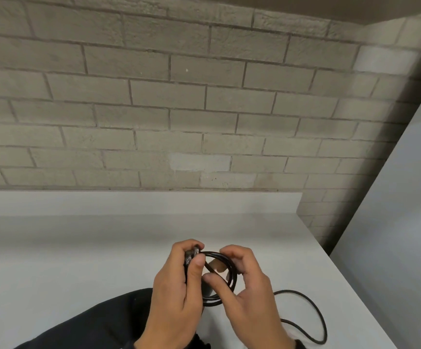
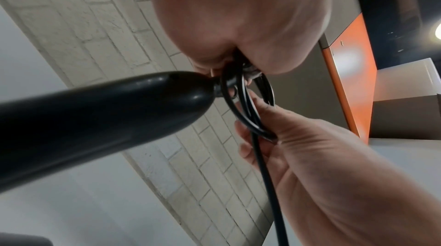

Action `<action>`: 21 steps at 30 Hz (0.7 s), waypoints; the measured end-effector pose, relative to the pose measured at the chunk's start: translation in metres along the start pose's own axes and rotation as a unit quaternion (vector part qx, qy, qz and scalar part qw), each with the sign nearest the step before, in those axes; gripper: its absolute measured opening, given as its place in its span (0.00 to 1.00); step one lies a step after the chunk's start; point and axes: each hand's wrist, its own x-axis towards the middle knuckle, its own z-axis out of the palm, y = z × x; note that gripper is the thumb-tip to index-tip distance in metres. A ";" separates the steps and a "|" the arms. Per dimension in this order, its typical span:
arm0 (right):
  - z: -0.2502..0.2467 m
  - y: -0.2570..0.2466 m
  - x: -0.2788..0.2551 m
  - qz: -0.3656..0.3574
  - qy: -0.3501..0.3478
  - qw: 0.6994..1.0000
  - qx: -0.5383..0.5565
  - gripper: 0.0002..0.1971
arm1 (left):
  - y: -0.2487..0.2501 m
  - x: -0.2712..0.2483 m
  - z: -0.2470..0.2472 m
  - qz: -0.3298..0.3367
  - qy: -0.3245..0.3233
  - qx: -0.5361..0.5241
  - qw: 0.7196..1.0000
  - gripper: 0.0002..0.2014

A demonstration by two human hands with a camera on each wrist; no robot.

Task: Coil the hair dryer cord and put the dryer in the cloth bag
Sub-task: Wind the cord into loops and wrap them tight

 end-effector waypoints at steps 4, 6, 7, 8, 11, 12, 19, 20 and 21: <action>0.007 0.015 -0.005 -0.201 0.163 0.944 -0.206 0.14 | 0.002 0.001 0.005 0.015 0.017 0.006 1.000 0.13; 0.013 0.019 -0.006 -0.246 0.161 0.909 -0.295 0.05 | 0.002 0.000 0.007 0.021 0.035 -0.004 0.999 0.14; 0.015 0.020 -0.006 -0.242 0.150 0.906 -0.313 0.05 | 0.002 0.000 0.008 0.025 0.043 -0.009 0.999 0.15; 0.016 0.019 -0.005 -0.228 0.134 0.912 -0.313 0.08 | 0.001 0.000 0.010 0.030 0.050 -0.012 0.998 0.17; 0.015 0.010 -0.003 -0.119 0.064 0.962 -0.235 0.12 | -0.004 0.002 0.011 0.048 0.076 0.006 0.996 0.20; 0.015 0.007 -0.003 -0.061 0.039 0.978 -0.193 0.10 | -0.006 0.003 0.010 0.055 0.080 0.016 0.995 0.19; -0.011 -0.015 0.011 0.152 -0.112 0.982 -0.019 0.08 | -0.019 0.006 0.007 0.101 0.086 0.045 0.990 0.17; -0.015 -0.019 0.013 0.182 -0.137 0.974 0.011 0.08 | -0.020 0.005 0.007 0.105 0.088 0.046 0.989 0.17; -0.019 -0.021 0.016 0.213 -0.163 0.962 0.046 0.09 | -0.021 0.004 0.006 0.109 0.089 0.048 0.989 0.17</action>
